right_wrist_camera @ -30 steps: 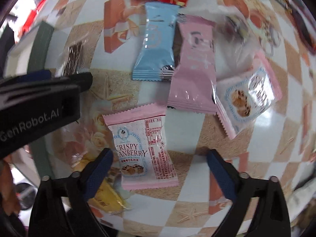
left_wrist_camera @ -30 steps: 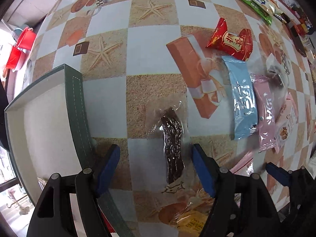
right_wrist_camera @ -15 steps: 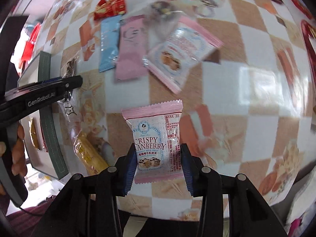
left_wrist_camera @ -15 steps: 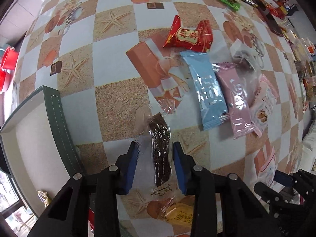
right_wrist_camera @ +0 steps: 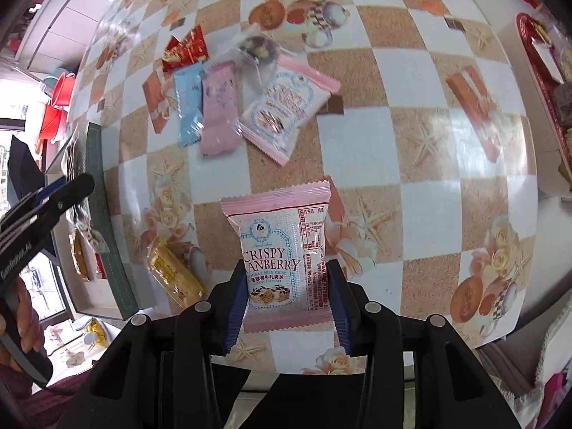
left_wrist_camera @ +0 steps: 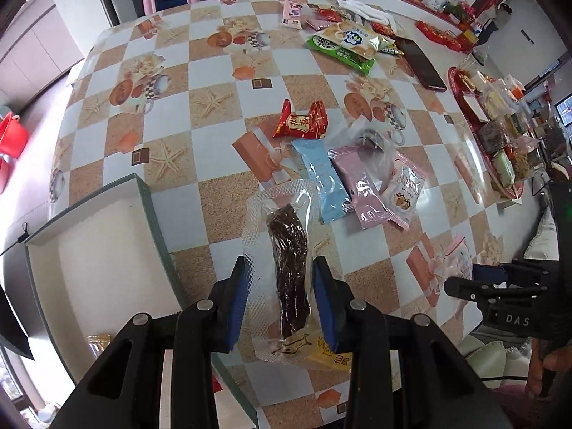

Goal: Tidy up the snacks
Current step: 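Carry both packs into the white box and open both tools, then move both tools back to the remaining snacks on the table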

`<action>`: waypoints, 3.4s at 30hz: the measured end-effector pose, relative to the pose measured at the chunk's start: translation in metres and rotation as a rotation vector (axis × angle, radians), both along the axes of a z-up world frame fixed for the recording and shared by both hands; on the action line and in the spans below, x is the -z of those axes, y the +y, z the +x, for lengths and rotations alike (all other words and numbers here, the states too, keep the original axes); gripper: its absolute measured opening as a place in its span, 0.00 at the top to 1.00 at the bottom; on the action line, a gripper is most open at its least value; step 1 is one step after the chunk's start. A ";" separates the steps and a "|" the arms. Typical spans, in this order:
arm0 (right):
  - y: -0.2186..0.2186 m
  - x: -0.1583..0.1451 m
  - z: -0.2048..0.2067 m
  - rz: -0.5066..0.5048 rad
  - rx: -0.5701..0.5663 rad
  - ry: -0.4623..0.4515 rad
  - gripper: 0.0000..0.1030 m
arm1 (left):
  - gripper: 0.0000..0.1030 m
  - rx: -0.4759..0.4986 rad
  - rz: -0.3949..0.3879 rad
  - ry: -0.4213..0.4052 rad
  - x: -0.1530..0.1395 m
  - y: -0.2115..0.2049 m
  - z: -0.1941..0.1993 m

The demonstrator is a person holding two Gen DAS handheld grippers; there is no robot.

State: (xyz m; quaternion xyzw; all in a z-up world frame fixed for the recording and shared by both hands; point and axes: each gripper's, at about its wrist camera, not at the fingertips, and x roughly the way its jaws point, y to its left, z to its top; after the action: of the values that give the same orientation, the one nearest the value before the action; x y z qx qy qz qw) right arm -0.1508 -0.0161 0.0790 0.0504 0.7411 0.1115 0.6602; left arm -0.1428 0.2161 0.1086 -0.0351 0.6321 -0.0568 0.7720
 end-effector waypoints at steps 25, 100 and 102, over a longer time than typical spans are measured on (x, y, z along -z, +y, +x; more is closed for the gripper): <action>0.222 -0.027 0.023 0.058 -0.489 -0.075 0.57 | 0.63 -0.380 0.047 -0.012 0.003 0.154 -0.066; -0.017 0.067 -0.039 -0.120 0.055 0.236 0.01 | 0.10 -0.242 -0.026 0.533 0.111 -0.023 -0.053; -0.020 0.068 -0.041 -0.124 0.040 0.231 0.01 | 0.10 -0.280 -0.022 0.516 0.114 -0.027 -0.056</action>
State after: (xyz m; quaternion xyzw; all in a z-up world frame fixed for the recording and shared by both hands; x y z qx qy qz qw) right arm -0.1914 -0.0363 0.0107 0.0371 0.8165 0.0457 0.5743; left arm -0.1988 0.1891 -0.0051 -0.1438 0.7957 0.0542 0.5858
